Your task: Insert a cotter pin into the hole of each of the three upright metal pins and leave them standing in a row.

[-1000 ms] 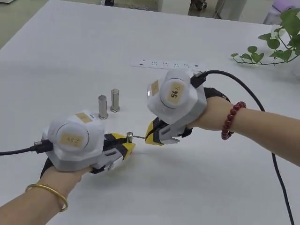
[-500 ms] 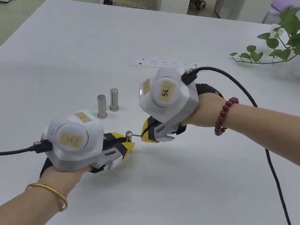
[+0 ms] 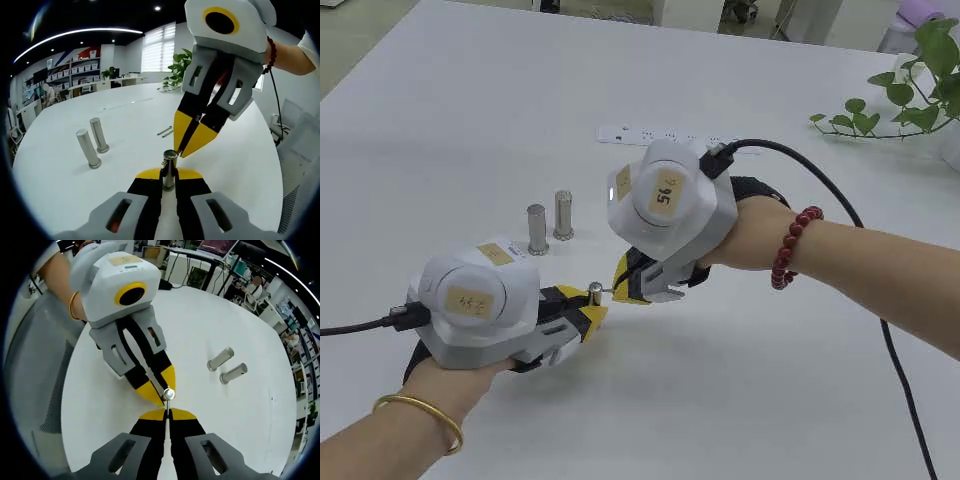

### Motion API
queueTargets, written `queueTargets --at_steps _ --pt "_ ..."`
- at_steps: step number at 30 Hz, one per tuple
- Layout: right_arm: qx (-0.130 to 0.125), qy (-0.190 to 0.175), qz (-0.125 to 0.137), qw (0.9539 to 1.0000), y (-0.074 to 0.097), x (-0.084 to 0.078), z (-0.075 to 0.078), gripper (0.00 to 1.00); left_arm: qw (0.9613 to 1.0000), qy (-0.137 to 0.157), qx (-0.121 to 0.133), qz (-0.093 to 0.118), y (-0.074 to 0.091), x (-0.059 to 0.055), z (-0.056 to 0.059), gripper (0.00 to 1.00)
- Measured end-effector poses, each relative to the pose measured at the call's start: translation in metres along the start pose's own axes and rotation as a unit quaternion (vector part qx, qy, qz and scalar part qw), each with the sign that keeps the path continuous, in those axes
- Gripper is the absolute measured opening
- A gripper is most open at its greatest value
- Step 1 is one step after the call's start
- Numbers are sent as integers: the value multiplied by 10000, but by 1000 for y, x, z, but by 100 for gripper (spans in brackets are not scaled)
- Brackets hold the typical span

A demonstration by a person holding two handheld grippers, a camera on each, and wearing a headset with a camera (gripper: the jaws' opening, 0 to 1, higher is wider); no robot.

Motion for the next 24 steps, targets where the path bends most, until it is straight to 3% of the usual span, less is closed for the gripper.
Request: queueTargets --at_steps 17,24 --pt "-32 20 235 9997 -3 2 -2 4 10000 39 -6 4 -2 0 1 7" --pt "-117 -54 304 9995 3 2 0 8 10000 29 24 -7 -2 0 0 7"
Point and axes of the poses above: the centre of the closed fingertips' face, and the gripper's own axes: y roughly backward along the fingers, z roughly to its right, x roughly out of its top, the point moved 8 cm from there along y, roughly backward along the fingers, and after that the axes turned 8 degrees about z, right-handed, at the moved point
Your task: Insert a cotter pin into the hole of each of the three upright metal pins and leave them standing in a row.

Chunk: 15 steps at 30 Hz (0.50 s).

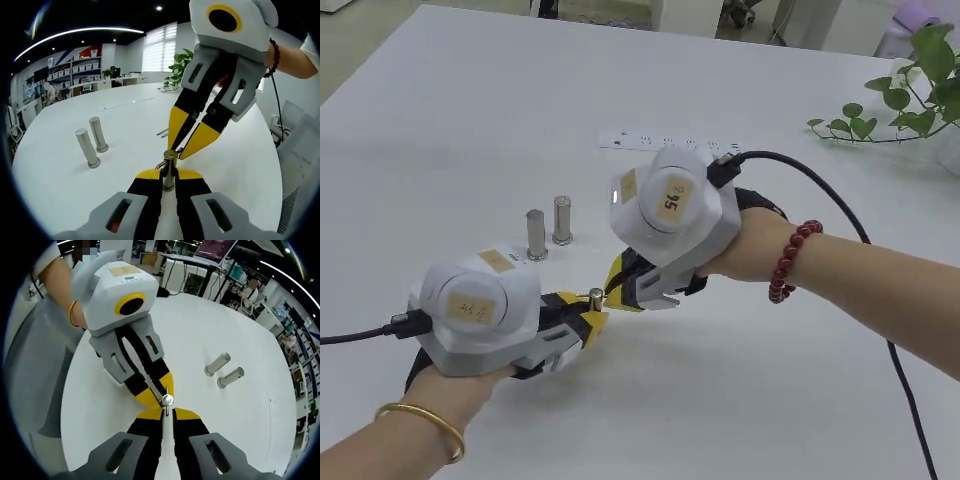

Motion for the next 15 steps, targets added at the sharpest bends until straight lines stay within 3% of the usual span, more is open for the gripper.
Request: queueTargets --at_steps 15 --pt "-58 56 5 10000 2 -5 -3 5 9999 102 63 29 0 -1 1 8"
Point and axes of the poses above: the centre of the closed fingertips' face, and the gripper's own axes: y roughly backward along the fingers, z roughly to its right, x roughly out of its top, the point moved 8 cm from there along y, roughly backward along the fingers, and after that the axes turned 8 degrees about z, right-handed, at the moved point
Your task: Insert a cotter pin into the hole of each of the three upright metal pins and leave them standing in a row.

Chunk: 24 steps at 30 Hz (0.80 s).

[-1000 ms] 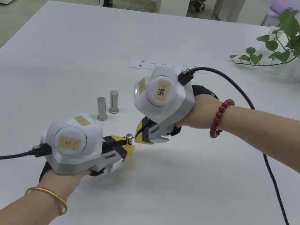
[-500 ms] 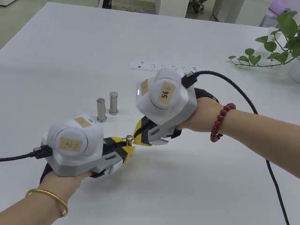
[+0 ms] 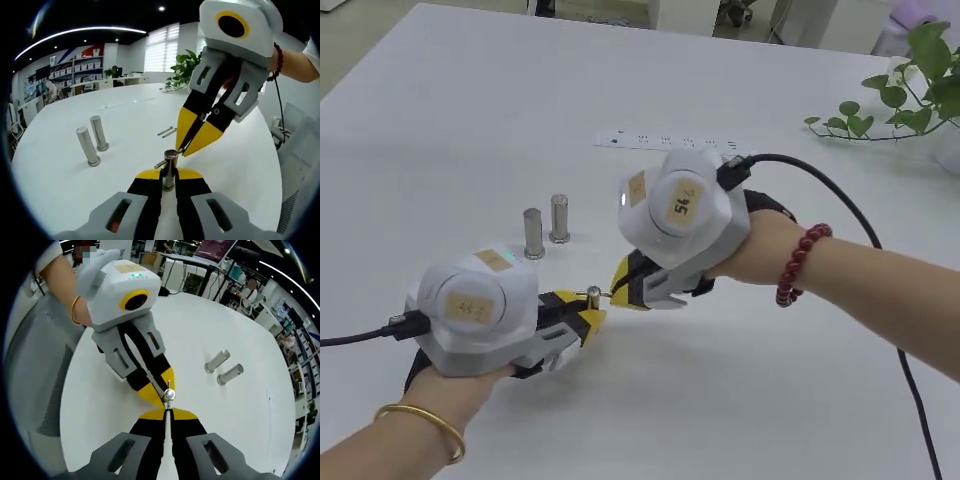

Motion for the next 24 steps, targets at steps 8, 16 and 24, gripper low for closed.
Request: queueTargets --at_steps 8,16,24 --pt "1 5 57 10000 -4 3 1 5 9999 134 17 27 0 -1 1 8" --pt "-22 -134 79 9999 -3 1 1 5 9999 76 49 -48 -1 0 2 8" --pt "-21 -264 88 9996 -2 -4 1 11 9999 20 68 -151 -2 0 0 15"
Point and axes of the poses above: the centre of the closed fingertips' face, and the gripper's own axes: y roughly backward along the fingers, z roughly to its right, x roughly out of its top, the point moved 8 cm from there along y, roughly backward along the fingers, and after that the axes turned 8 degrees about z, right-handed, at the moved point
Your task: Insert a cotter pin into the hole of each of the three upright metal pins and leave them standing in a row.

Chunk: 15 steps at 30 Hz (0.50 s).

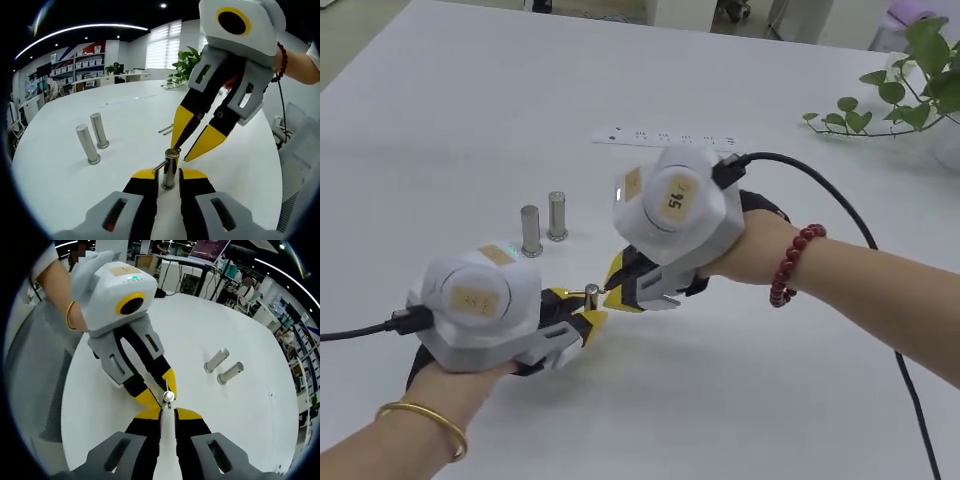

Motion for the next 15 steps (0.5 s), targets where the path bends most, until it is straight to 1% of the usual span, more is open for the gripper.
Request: queueTargets --at_steps 3,5,7,9,11,12,15 --pt "-7 -208 109 9997 3 -1 1 12 10000 6 8 -24 1 0 -1 19" --pt "-41 -387 230 9990 5 -1 3 12 10000 17 10 -17 2 1 -1 22" --pt "-96 -657 467 9967 8 1 4 15 10000 21 -13 -10 3 1 -2 24" --pt "-133 -655 517 9964 12 1 7 18 10000 17 -24 6 5 0 -3 26" --pt "-199 -711 616 9954 15 2 10 18 10000 -19 -46 8 7 0 -3 29" --pt "-224 -797 696 9941 16 3 11 18 10000 -25 -57 15 8 -1 -3 30" --pt "-304 -1134 1017 9879 17 7 17 20 9999 -8 -96 63 13 -1 -3 34"
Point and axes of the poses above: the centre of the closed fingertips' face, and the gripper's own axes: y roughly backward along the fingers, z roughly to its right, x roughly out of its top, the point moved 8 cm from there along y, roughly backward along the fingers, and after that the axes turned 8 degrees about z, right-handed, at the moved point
